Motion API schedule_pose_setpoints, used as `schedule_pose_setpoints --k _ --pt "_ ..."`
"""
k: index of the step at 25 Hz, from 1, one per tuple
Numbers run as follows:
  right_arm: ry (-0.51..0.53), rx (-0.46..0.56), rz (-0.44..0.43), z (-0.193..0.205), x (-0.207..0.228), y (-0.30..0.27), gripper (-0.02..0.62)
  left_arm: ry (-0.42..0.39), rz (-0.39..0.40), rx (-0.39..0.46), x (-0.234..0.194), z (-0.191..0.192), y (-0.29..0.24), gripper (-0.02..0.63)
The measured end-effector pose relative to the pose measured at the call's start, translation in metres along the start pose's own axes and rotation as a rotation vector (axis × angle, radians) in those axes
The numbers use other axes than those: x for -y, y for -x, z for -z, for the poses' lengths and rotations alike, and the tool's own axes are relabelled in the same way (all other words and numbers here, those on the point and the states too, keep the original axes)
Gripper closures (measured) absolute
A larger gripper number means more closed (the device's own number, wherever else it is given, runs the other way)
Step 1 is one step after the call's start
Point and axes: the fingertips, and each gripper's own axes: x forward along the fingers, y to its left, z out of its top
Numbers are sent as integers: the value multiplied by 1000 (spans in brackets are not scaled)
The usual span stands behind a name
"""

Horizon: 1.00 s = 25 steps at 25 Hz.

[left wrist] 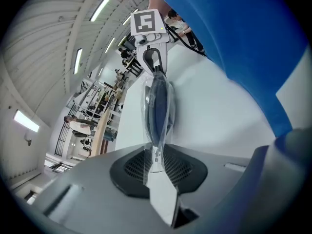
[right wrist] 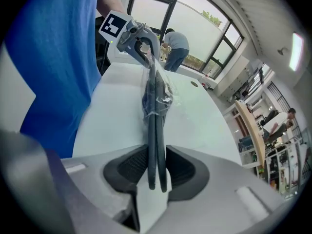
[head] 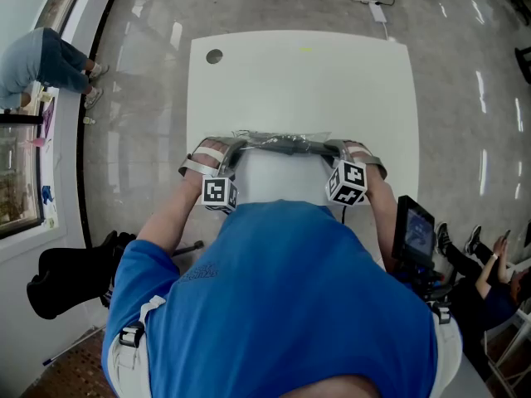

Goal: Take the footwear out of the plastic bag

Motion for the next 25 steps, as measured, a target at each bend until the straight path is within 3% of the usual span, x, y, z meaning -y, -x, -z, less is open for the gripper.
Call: schedule_pose_setpoints --k 7,14,18,25 --pt "31 1 -6 -11 0 -3 440 0 1 -1 0 -5 4 545" --pt "100 -8 -12 -30 -8 -13 436 -2 9 15 1 -12 5 548" --pt "120 -49 45 -27 -3 -16 500 -4 9 20 0 -7 5 549" --pt "53 -90 66 -5 -3 -4 514 8 10 16 -3 0 9 561"
